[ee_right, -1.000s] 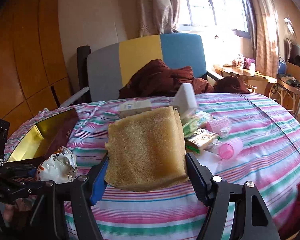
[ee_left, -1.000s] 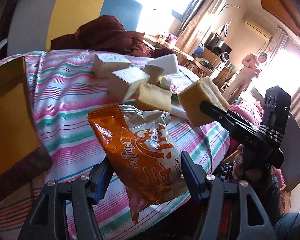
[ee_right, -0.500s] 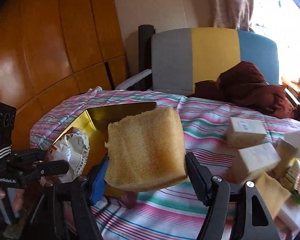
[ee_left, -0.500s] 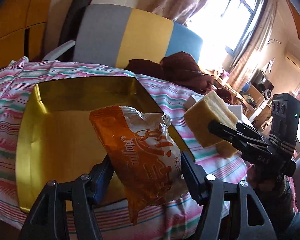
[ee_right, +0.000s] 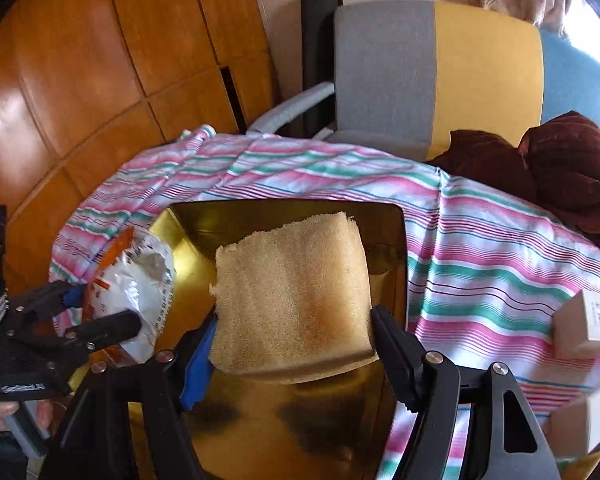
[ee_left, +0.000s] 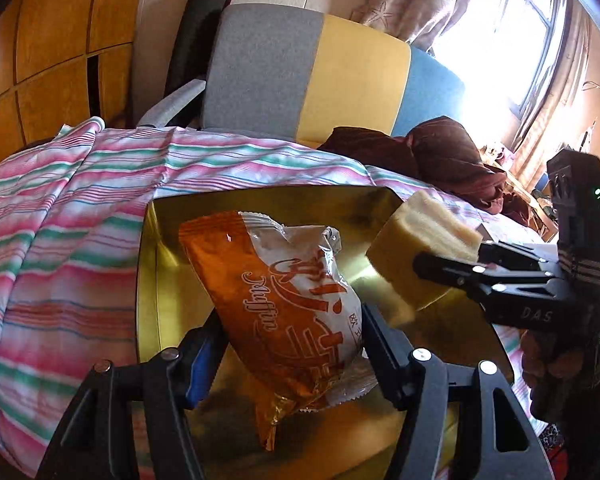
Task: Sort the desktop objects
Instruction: 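Carry the bag and sponge into the gold tray and open both tools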
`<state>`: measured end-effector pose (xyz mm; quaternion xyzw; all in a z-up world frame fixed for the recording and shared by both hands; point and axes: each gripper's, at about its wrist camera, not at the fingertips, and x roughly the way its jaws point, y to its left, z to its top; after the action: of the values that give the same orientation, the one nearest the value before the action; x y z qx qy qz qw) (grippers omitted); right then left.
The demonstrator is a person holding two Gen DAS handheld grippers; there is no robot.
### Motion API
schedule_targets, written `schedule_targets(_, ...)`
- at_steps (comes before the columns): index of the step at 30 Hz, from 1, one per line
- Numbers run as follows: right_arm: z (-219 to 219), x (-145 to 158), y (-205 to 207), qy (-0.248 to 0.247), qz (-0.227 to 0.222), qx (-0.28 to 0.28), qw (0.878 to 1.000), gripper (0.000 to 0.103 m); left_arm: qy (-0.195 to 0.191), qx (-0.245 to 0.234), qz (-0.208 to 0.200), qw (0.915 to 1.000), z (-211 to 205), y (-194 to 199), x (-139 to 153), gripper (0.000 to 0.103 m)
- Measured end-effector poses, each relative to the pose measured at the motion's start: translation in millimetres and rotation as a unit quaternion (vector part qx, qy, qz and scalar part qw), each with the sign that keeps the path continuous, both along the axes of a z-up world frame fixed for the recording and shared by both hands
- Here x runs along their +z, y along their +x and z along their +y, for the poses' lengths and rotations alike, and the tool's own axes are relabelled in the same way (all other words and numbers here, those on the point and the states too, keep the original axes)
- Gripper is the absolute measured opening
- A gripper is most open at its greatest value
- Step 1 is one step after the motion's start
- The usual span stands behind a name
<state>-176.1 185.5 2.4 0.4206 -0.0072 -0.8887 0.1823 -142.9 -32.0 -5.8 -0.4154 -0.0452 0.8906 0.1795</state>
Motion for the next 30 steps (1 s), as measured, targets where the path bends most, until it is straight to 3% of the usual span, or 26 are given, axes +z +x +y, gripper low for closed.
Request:
schedule_targets(7,-7,-13,-28,0.022,-0.023,-0.018,0.999,0.072,-0.020,0.005,-0.012,0.9997,-6,-32,-4,0.066)
schedule_targets(17,-16,-25,-53,0.036,-0.050,-0.028,0.998,0.073,-0.009,0.029,-0.067,0.9973,-19,-75,-27,0.066)
schedule_targets(25,-22,-27,-58,0.046,-0.042,-0.030,0.998,0.078,-0.007,0.054,-0.081,0.9953,-25,-94,-32,0.067)
schedule_targets(30,-17,-16,-47,0.039,-0.015,-0.035,0.999,0.082,-0.012,0.062,-0.059,0.9962,-26,-85,-23,0.069)
